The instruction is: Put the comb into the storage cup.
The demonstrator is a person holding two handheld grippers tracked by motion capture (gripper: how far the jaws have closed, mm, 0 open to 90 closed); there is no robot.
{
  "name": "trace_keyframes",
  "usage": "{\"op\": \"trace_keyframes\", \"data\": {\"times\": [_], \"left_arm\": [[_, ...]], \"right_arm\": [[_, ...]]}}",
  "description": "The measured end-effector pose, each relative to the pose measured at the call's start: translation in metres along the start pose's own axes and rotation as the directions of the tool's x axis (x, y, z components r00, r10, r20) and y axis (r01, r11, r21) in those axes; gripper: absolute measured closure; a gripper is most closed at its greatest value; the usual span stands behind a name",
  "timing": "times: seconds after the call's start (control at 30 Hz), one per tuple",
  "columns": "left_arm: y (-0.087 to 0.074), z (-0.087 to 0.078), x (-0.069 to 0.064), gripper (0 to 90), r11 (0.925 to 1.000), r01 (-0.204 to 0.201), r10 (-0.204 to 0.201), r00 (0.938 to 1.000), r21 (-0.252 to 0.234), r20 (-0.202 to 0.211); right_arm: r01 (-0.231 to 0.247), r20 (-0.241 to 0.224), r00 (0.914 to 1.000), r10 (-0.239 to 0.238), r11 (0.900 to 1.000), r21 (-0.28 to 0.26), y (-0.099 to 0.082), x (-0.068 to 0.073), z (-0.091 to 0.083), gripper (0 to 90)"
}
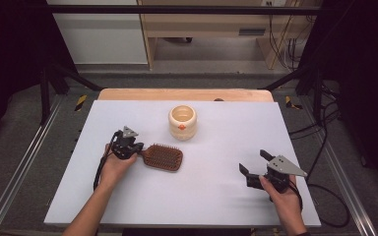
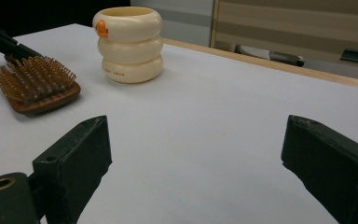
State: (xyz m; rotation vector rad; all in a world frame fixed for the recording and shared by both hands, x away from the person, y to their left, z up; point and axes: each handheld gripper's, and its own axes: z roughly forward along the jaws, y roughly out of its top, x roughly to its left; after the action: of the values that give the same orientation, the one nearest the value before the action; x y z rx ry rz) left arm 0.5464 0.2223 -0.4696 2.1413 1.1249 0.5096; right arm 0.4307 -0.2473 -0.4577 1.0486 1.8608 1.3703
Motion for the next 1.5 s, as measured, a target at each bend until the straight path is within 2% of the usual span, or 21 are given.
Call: {"op": "trace_keyframes", "data": {"times": [0.27,0.33,0.43,0.93,1.5], "left_arm": [[-0.009,-0.005,-0.005,89.7,0.9996,-0.018,0.018,0.9998,0.024,-0.002],[-0.010,-0.007,-0.007,89.7,0.9997,-0.010,0.010,0.9999,0.024,0.005],[-0.012,-0.010,-0.011,89.7,0.9992,-0.024,0.024,0.9997,0.032,0.001],[-0.023,-0.021,-0.024,89.8,0.9993,0.007,-0.008,0.9997,0.036,0.024],[-0.025,-0.027,-0.032,89.8,0.9986,0.025,-0.027,0.9989,0.046,0.038]], "right_arm": [[0.000,-0.003,1.0000,0.000,1.0000,0.001,0.000,0.000,0.000,8.4],[-0.001,-0.003,1.0000,0.001,1.0000,0.000,0.000,0.000,0.000,8.4],[-0.001,-0.002,1.0000,0.001,1.0000,-0.002,0.000,0.000,0.000,8.4],[-0.003,-0.001,1.0000,0.003,1.0000,0.001,0.000,-0.001,0.000,8.4],[-0.010,-0.005,0.9999,0.010,0.9999,0.007,-0.001,-0.001,0.000,8.2]]}}
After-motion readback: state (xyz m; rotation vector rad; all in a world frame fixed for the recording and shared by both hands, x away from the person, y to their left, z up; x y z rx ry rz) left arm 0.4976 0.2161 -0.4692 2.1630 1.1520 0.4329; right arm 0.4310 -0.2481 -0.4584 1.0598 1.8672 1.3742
